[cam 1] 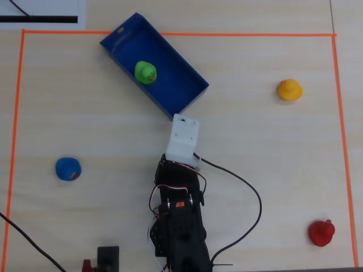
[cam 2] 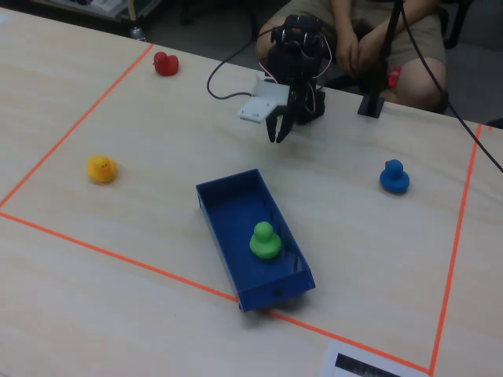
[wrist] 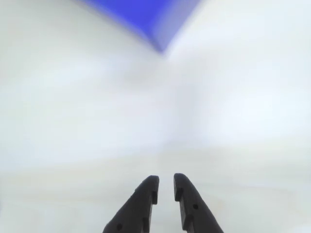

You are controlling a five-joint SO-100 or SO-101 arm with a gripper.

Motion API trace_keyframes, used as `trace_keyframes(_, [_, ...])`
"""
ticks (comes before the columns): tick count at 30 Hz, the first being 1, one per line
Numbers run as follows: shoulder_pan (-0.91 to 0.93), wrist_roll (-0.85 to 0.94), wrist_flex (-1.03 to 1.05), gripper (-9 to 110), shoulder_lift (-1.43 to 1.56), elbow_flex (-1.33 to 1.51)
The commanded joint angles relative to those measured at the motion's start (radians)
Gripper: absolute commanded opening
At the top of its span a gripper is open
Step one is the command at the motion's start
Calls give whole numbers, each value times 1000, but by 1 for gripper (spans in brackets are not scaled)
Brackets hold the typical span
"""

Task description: Grasp green duck and put it into box.

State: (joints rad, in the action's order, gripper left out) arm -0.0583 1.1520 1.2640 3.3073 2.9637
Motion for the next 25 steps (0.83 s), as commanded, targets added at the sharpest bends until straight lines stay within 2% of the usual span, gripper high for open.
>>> trace_keyframes(1, [-3,46,-6,0,3,118])
trace_keyframes(8, [0,48,40,0,5,146])
trace_keyframes(10, [15,55,40,7,5,146])
trace_keyframes(25, [17,55,40,7,5,146])
